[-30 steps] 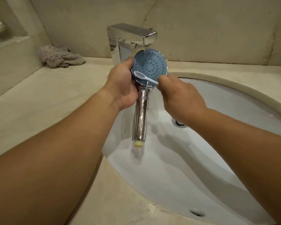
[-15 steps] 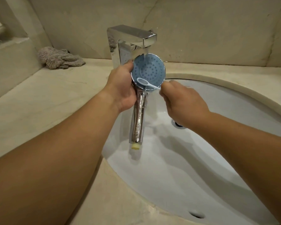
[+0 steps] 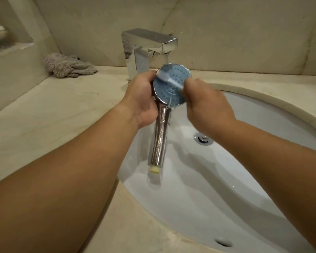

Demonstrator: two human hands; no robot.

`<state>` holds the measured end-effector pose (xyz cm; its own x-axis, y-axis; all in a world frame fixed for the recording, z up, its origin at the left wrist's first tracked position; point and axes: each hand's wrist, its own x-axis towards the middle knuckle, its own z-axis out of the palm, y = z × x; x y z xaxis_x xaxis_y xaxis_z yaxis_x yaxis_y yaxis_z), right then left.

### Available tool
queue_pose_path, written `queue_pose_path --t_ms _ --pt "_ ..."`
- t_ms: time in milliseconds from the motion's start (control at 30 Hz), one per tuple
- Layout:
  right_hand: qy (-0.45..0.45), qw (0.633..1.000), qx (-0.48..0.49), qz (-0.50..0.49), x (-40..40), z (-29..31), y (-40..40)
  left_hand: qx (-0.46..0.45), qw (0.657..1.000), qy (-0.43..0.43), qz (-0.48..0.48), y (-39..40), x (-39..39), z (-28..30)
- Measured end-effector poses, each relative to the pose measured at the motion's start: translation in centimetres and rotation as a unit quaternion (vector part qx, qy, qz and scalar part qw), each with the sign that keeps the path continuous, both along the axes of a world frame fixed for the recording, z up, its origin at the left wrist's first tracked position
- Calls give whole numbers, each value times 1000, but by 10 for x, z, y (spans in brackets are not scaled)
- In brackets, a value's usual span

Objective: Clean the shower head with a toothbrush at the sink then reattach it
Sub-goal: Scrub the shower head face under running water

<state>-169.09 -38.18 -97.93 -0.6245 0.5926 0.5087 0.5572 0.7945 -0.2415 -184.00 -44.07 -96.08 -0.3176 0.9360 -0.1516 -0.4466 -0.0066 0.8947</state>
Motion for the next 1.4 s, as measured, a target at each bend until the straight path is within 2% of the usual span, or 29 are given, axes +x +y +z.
queue_pose_path --t_ms 67,200,333,433,600,733,833,900,967,1100,1167,1300,1400 --pt "-34 999 26 23 -1 -5 -5 -6 1000 1 1 0 0 0" --pt "76 995 -54 -44 1 3 11 -11 1000 19 18 1 0 -1" --pt "71 994 -55 -63 15 -9 17 -20 998 -10 54 3 -10 -5" --pt "44 997 -57 -37 25 -22 17 -20 997 -34 69 4 -17 -5" --pt "-8 998 0 64 17 -31 0 -12 995 -32 93 3 -16 -3" --pt "45 998 -49 -20 18 -23 11 -7 994 -42 103 3 -15 -2" --pt "46 993 -73 -79 30 -16 24 -16 992 -44 119 3 -10 -1" --pt "3 987 -107 -121 39 -12 35 -17 992 -32 119 1 -4 0" --pt "-97 966 -169 -167 50 -12 46 -17 994 -3 107 0 0 0" --pt "-228 875 -373 -206 70 -28 51 -16 995 30 98 -4 3 0" --pt "-260 860 -382 -217 73 -34 54 -18 993 42 111 -8 5 1" --pt "-347 840 -337 -246 71 -35 52 -15 988 67 135 -15 10 4" --pt "-346 823 -370 -257 72 -43 58 -13 989 68 129 -19 14 6"
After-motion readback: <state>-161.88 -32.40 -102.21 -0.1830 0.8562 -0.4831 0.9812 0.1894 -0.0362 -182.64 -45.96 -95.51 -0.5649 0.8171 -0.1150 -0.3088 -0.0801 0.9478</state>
